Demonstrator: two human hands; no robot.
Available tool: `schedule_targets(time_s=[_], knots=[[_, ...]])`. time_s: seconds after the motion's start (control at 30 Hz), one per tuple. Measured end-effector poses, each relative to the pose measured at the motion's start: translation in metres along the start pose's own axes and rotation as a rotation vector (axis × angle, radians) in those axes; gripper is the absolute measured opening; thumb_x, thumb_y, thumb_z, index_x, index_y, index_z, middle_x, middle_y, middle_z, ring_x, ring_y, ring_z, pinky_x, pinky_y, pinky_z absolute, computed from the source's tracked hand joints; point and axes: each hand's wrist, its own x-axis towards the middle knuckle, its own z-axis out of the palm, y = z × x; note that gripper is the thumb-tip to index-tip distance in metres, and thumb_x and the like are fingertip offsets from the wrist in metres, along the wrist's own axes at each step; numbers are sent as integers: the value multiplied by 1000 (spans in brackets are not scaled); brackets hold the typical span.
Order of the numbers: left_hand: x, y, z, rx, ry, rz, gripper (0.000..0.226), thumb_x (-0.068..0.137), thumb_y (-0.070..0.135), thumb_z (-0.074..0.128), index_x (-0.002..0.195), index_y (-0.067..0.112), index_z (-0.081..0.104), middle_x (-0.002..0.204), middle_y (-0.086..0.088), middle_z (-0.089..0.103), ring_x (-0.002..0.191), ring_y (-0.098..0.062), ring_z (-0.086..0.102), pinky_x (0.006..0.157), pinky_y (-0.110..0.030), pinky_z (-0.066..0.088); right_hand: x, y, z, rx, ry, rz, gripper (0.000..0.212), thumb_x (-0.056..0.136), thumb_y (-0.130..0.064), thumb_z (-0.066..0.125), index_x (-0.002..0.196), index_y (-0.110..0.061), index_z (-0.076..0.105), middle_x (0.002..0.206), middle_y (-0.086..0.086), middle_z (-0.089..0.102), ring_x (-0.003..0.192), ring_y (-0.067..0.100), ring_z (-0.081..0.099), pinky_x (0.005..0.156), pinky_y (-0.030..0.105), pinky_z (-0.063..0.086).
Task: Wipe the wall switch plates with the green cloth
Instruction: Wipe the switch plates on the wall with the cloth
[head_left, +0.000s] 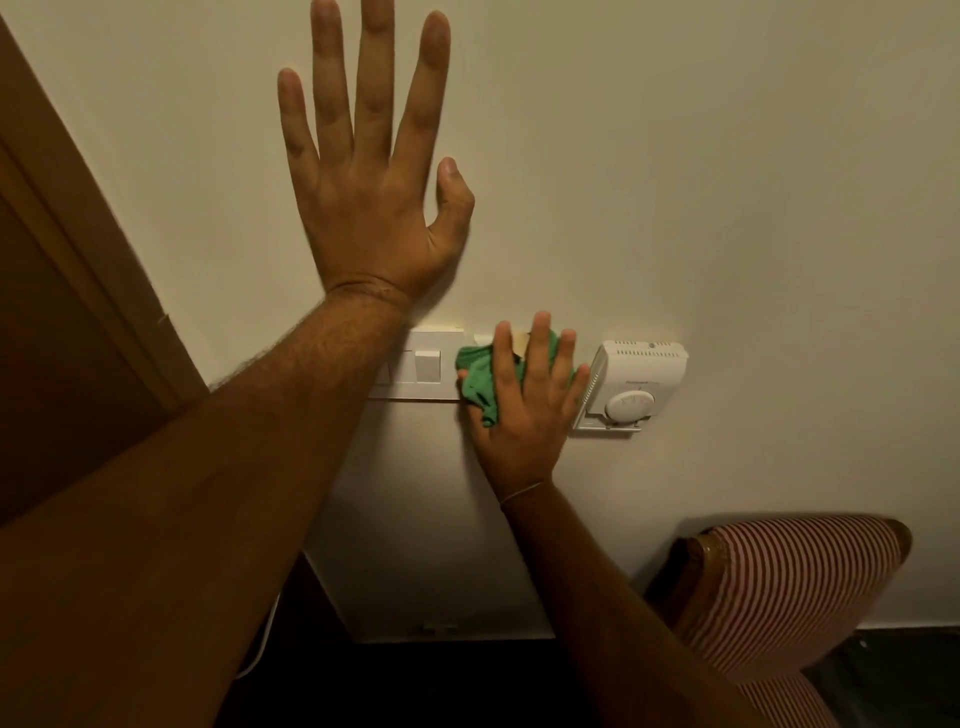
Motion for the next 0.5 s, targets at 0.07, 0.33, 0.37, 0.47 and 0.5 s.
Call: schedule_targets(time_s=[0.07, 0.33, 0.37, 0.47, 0.5], knots=[[0, 0, 0, 4, -2, 1, 78, 101, 46, 60, 171, 19, 41, 173, -25, 42, 159, -52, 38, 131, -69, 24, -14, 3, 0, 5, -22, 31, 86, 107, -55, 49, 175, -31, 2, 182, 2, -11, 169, 30, -10, 135, 52, -5], [-1, 1, 1, -2, 10, 2, 76, 103, 46, 59, 172, 20, 41, 173, -24, 42, 159, -52, 38, 131, -69, 24, -16, -13, 1, -123, -63, -265, 101, 96, -44, 64, 175, -25, 5, 183, 4, -6, 169, 29, -5, 135, 51, -7], [-1, 0, 0, -5, 11, 1, 76, 103, 45, 59, 172, 19, 41, 173, -24, 42, 159, -52, 38, 131, -69, 24, -9, -17, -1, -123, -49, -273, 101, 96, -41, 66, 175, -24, 6, 183, 4, -5, 170, 29, -4, 135, 50, -7], [-1, 0, -1, -23, 10, 3, 78, 101, 44, 61, 172, 19, 40, 173, -25, 41, 160, -52, 36, 132, -69, 22, 11, -22, -7, -103, -18, -232, 106, 96, -39, 71, 175, -23, 2, 182, 4, -10, 169, 28, -6, 135, 51, -9], [-2, 0, -1, -27, 10, 5, 79, 100, 43, 61, 172, 19, 40, 174, -24, 40, 160, -52, 35, 132, -68, 21, 16, -20, -9, -87, -15, -193, 107, 96, -41, 70, 175, -24, -1, 182, 3, -12, 169, 27, -9, 135, 52, -9]])
